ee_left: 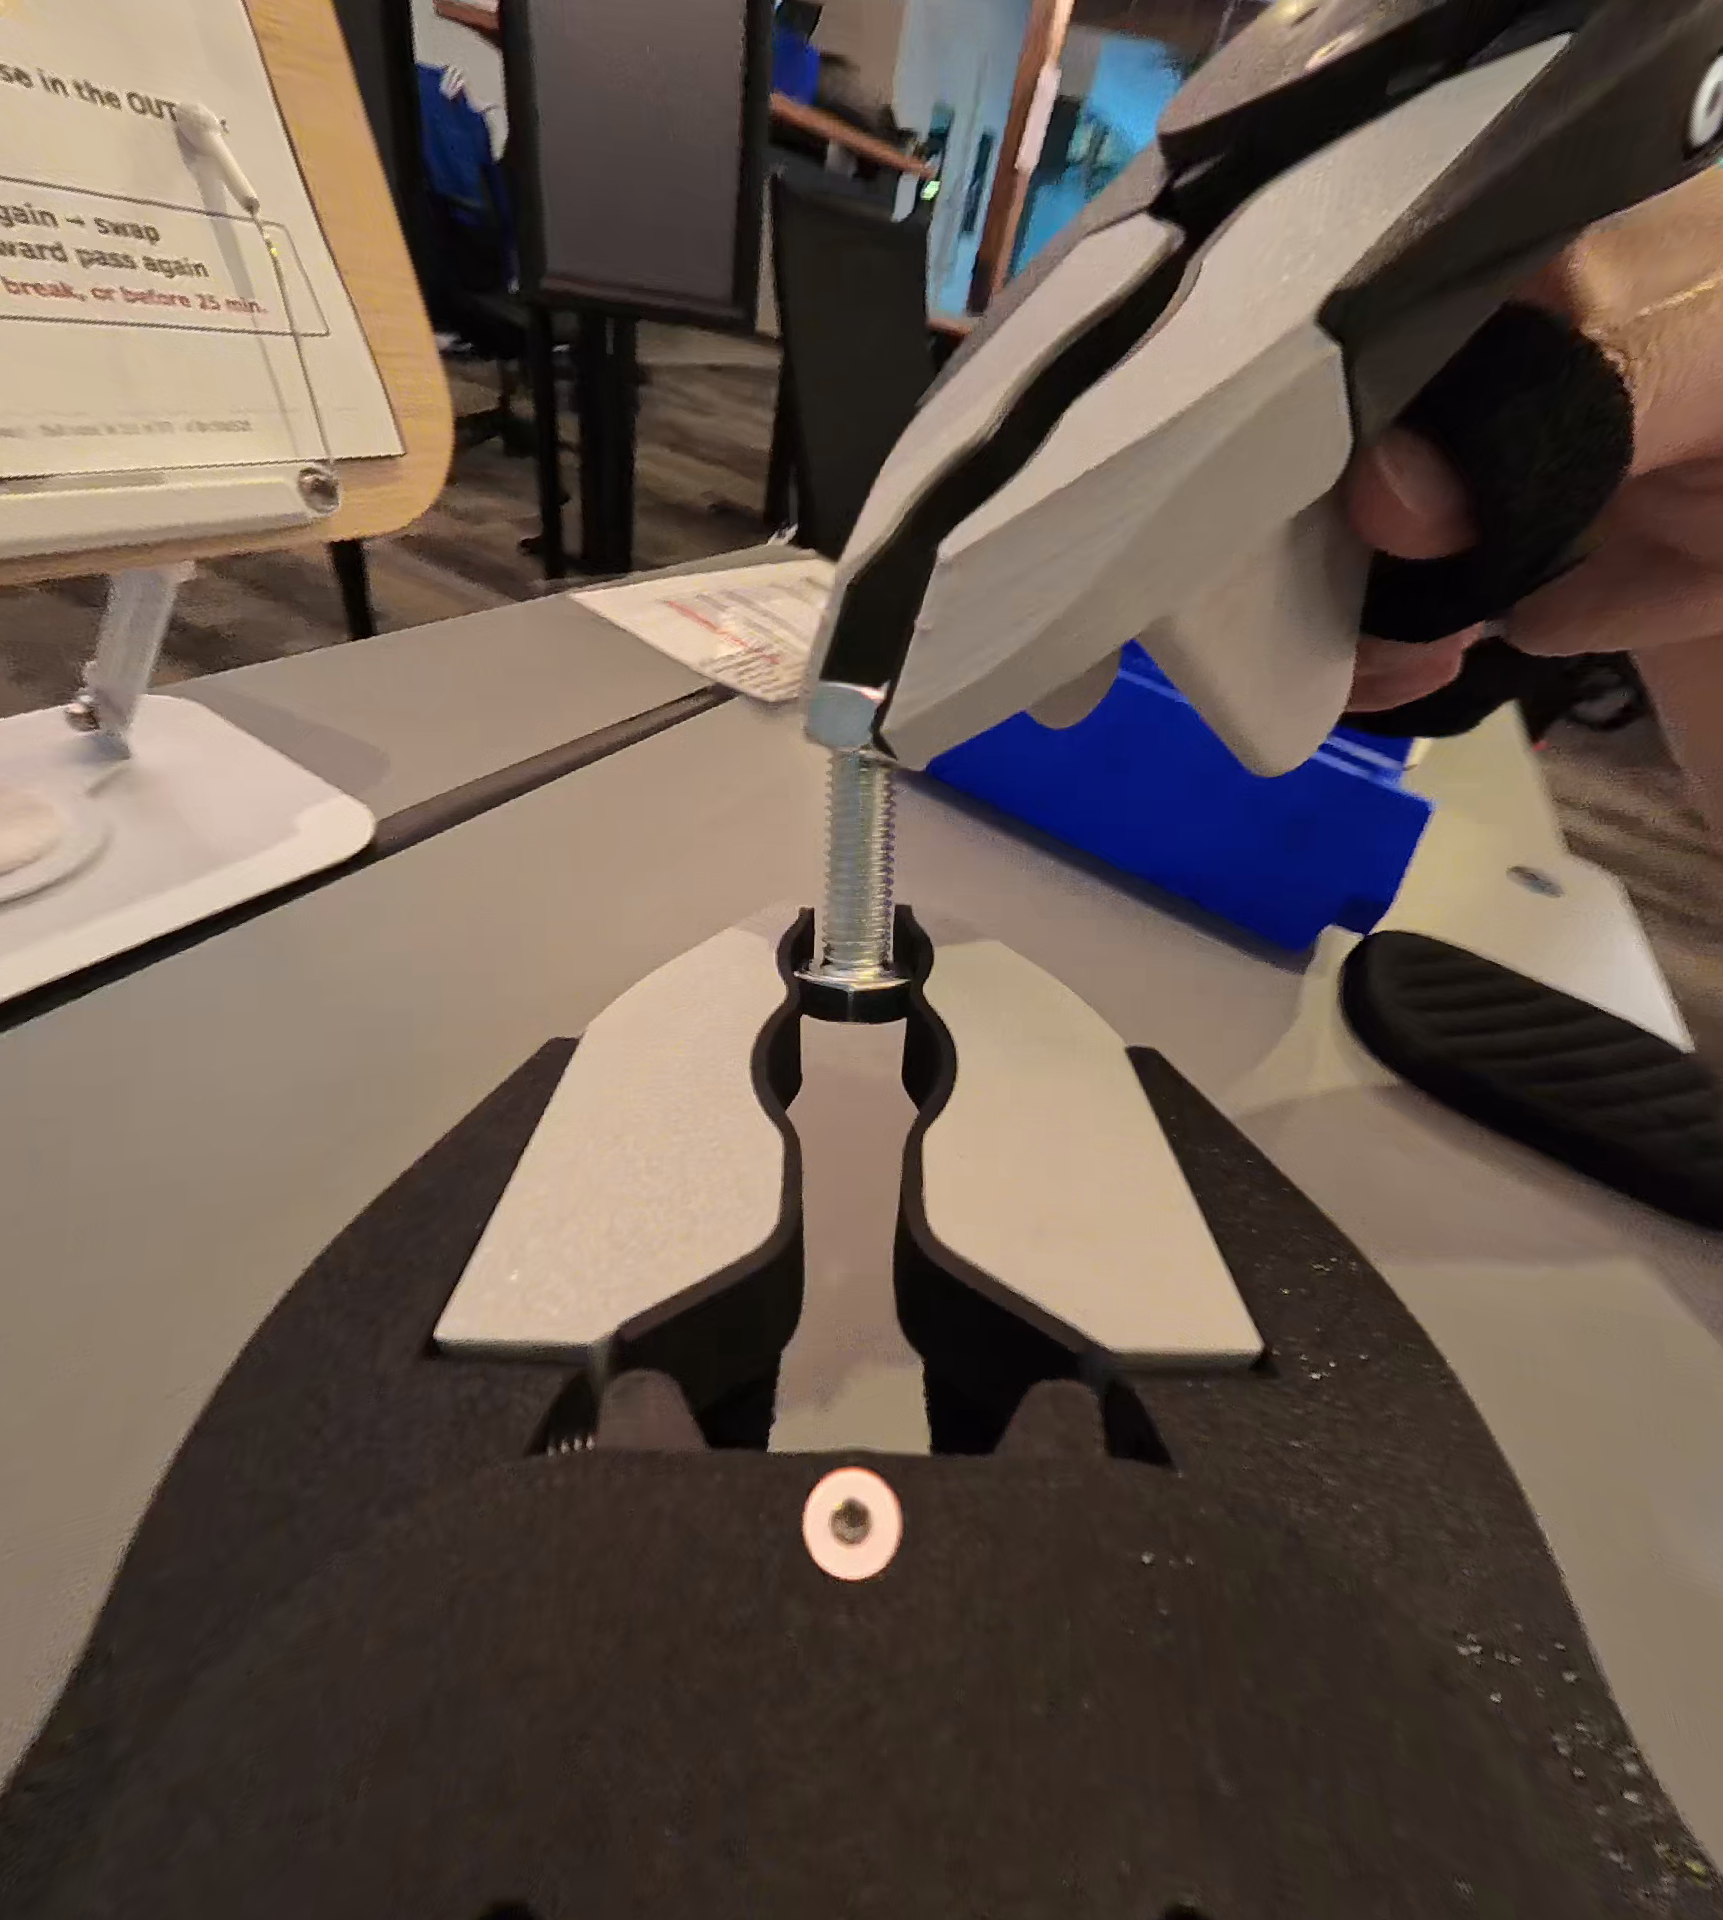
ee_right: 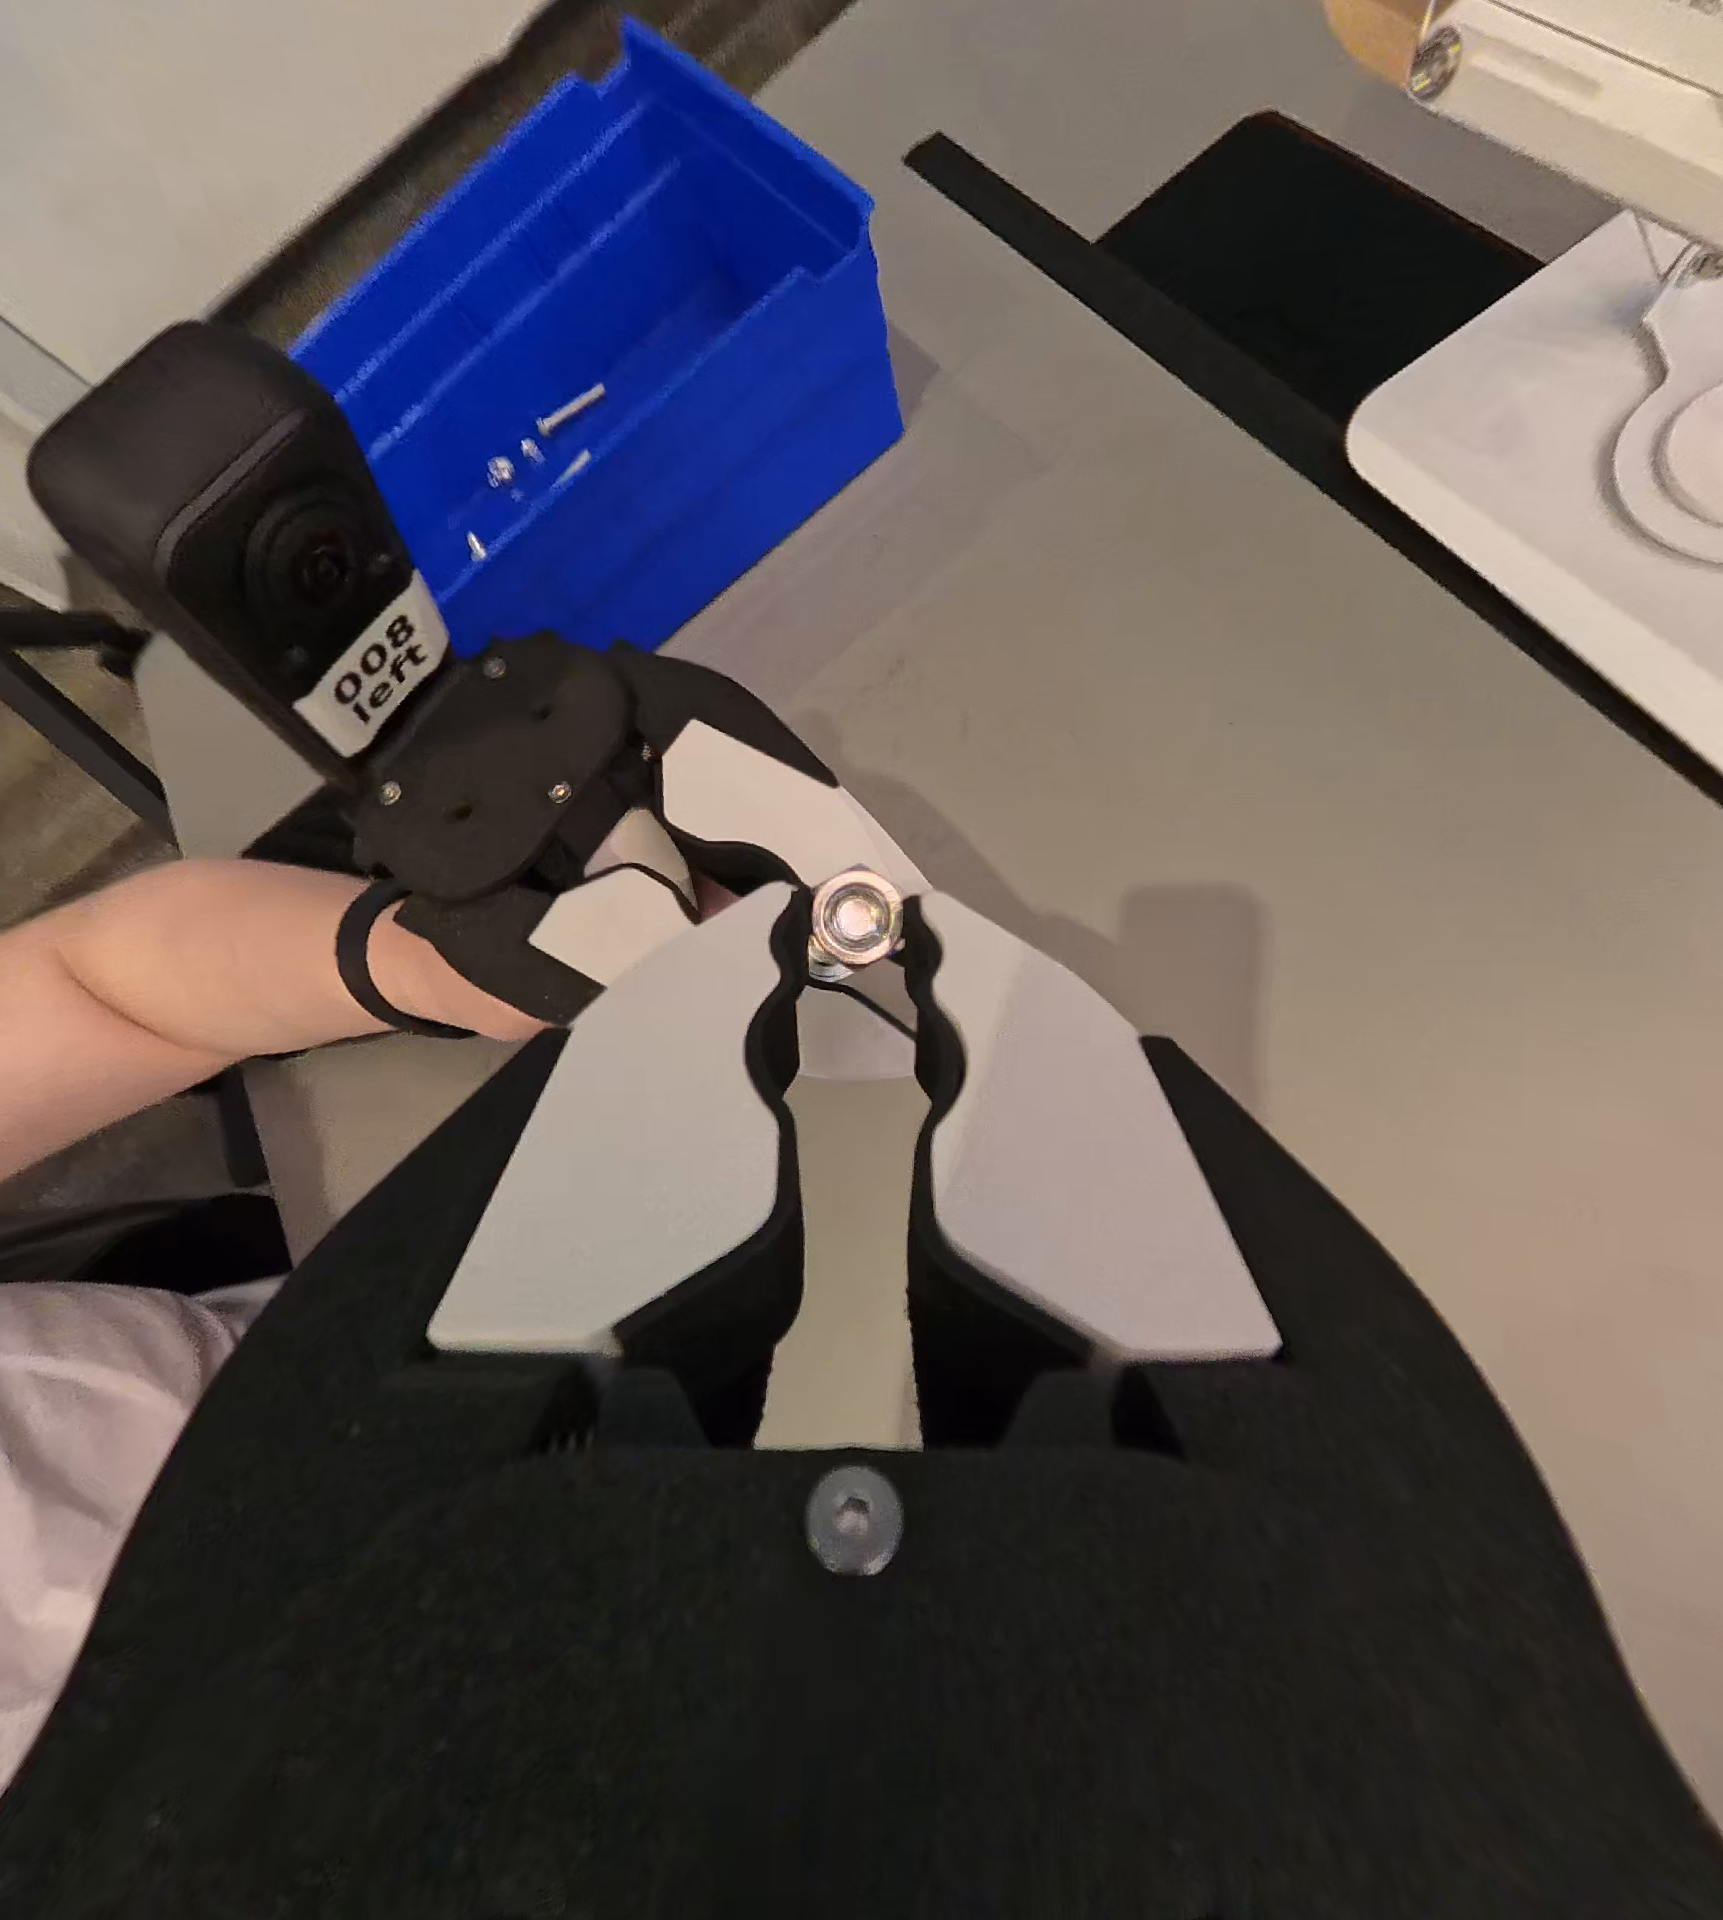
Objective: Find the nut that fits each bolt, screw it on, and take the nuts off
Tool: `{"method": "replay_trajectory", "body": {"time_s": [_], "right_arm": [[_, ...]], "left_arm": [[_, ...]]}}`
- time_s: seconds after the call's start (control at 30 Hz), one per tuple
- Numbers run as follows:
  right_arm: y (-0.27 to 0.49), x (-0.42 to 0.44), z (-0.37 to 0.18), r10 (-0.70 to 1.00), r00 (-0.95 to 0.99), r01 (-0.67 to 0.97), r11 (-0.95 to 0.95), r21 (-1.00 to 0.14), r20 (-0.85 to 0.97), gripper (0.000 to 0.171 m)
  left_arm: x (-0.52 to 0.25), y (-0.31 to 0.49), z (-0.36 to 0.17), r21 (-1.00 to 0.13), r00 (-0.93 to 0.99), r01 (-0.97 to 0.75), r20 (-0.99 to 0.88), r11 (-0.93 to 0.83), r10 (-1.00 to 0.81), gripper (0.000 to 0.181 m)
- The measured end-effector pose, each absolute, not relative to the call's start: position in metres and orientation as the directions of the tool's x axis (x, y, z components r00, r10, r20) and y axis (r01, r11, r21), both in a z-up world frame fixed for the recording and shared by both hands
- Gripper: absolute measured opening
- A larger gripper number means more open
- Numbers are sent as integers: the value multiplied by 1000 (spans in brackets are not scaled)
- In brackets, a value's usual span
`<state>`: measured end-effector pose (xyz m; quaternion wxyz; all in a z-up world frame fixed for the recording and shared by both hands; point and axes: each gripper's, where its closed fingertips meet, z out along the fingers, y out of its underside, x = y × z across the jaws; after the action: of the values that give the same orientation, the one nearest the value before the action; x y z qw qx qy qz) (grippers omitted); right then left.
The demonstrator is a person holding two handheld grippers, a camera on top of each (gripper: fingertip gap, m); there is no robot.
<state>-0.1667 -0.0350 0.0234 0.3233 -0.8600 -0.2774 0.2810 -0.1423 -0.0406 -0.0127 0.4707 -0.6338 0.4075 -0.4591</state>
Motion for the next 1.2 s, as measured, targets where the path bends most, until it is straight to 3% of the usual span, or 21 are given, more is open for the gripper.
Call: {"method": "replay_trajectory", "body": {"time_s": [0.37,0.63,0.93,1.2], "right_arm": [[-47,-183,47,781,604,467,-508,-724,-158,17],[-63,-186,58,869,462,500,-421,-757,-179,17],[-50,-187,57,702,659,317,-584,-747,-270,17],[-39,-193,59,596,716,149,-638,-755,-363,17]], "left_arm": [[-151,-55,16,-979,77,88,191,-184,-979,14],[-151,-71,27,-982,-1,126,139,-138,-990,14],[-153,-55,25,-987,161,108,133,-117,-978,14],[-164,-37,24,-998,377,52,54,-37,-925,14]]}}
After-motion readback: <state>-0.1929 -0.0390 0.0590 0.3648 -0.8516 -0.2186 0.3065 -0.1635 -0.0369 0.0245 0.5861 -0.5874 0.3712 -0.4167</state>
